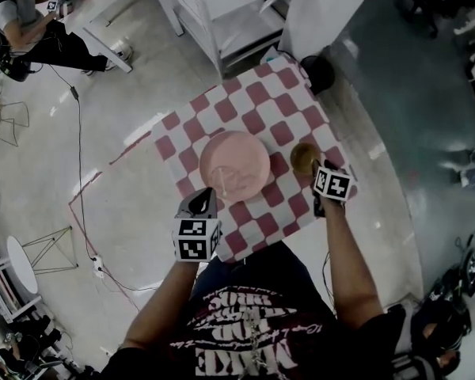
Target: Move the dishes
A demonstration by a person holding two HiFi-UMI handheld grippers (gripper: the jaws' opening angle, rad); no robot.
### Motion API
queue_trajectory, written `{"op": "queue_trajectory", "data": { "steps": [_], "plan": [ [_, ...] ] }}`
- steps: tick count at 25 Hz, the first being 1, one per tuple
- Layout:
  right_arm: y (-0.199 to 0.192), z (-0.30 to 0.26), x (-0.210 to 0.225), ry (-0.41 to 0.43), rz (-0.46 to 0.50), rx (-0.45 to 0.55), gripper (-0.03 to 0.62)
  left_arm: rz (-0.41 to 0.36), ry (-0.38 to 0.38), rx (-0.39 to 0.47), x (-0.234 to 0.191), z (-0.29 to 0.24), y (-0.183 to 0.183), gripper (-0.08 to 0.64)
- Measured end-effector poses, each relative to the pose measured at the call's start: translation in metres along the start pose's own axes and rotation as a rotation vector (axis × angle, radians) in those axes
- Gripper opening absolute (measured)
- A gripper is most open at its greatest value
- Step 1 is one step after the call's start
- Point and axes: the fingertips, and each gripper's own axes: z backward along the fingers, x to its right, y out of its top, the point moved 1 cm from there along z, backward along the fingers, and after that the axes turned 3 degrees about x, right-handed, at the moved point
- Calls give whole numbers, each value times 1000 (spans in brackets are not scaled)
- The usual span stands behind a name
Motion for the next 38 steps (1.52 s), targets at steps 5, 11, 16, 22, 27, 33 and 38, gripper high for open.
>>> {"op": "queue_trajectory", "data": {
  "steps": [5, 11, 16, 22, 27, 33, 38],
  "plan": [
    [0, 32, -71, 152, 47, 12, 170, 15, 6, 8, -4, 12, -9, 25],
    [-29, 49, -192, 373, 99, -59, 170, 67, 23, 6, -18, 37, -26, 25],
    [-52, 24, -247, 401, 162, -137, 170, 128, 56, -33, -36, 57, -48, 25],
    [-72, -17, -270, 331, 61, -245, 169, 212, 92, -68, -68, 80, -68, 25],
    [-76, -31, -271, 265, 20, -278, 78, 229, 101, -74, -79, 95, -75, 25],
    [-70, -18, -258, 217, 73, -247, 52, 189, 69, -60, -80, 97, -69, 25],
    [-55, 16, -247, 221, 65, -183, 52, 139, -9, -30, -66, 89, -54, 25]
  ]
}}
